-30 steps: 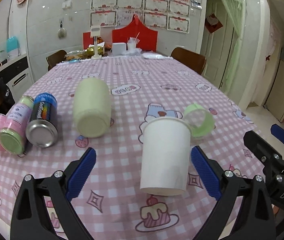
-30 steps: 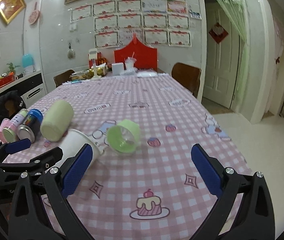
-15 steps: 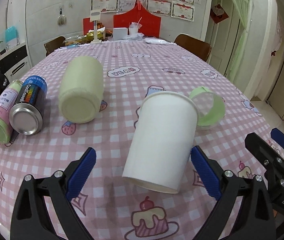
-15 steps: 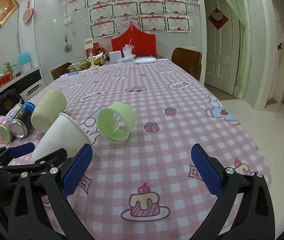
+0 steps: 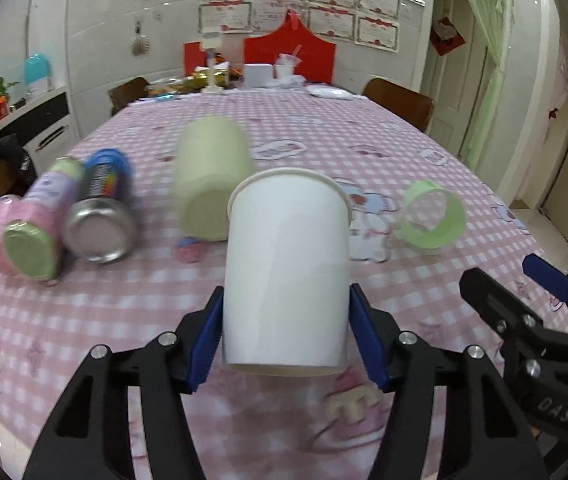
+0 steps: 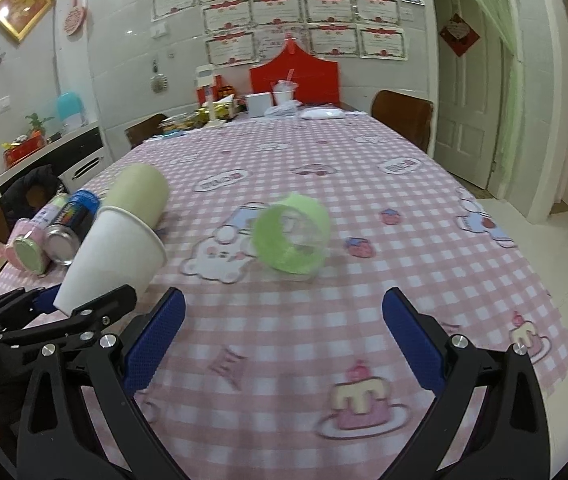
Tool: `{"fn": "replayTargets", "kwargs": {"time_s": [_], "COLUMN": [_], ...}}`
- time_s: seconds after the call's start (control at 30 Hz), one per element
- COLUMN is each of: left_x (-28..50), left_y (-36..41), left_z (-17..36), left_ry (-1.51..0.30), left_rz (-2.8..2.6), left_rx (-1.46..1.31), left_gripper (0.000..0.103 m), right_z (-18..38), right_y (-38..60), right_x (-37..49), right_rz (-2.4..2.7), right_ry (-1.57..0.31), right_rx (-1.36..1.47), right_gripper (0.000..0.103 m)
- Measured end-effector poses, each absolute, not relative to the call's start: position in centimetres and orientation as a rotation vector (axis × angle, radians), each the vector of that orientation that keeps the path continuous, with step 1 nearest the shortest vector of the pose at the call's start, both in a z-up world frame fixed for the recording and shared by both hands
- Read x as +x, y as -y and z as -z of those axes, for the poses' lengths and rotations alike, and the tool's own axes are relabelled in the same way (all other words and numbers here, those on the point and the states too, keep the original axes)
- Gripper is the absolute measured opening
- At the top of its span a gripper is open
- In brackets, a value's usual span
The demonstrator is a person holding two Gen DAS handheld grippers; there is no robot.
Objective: Flip cup upside down
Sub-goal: 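Close the right gripper around the white paper cup's body, then lift the white paper cup and rotate it upright with the right gripper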
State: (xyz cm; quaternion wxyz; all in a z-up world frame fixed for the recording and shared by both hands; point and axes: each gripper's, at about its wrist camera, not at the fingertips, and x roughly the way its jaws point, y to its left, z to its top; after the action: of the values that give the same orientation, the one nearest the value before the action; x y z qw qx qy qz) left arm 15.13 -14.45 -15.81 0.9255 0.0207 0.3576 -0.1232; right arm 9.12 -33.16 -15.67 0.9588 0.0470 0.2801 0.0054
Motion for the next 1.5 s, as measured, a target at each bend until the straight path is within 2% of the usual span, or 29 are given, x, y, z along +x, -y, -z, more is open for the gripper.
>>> {"fn": "replayTargets", "kwargs": {"time_s": [0.3, 0.63, 0.8, 0.9, 1.2, 1.5], "left_x": [13.2, 13.8, 13.8, 13.5, 12.5, 12.2], "left_y": [6.3, 1.6, 0.5, -0.1, -2.0, -7.1], "left_z": [14.7, 16.0, 16.4, 16.1, 13.3, 12.5], "left_ry": [-0.705, -0.739, -0.747, -0.741, -0.722, -0.685], "left_rz": [0.152, 0.136, 0.168, 0.192, 0.117, 0.067], "left_rx": [-0.044, -0.150, -0.213, -0.252, -0.099, -0.113], "left_gripper": [0.060, 0.060, 0.070, 0.071, 0.072, 0.072], "right_z": [15.3, 15.4, 15.0, 14.3, 12.7, 14.0], "right_y": [26.6, 22.8, 22.5, 22.1, 18.9, 15.5], "right_x": [10.3, 11.2, 11.1, 10.9, 10.8, 13.5], "right_rz": [-0.140, -0.181, -0.187, -0.199, -0.250, -0.357], "right_ry": [-0.604, -0.644, -0.644, -0.631, -0.620, -0.757], "right_rx": [0.117, 0.102, 0.113, 0.121, 0.096, 0.198], "right_gripper": [0.095, 0.095, 0.095, 0.095, 0.095, 0.095]}}
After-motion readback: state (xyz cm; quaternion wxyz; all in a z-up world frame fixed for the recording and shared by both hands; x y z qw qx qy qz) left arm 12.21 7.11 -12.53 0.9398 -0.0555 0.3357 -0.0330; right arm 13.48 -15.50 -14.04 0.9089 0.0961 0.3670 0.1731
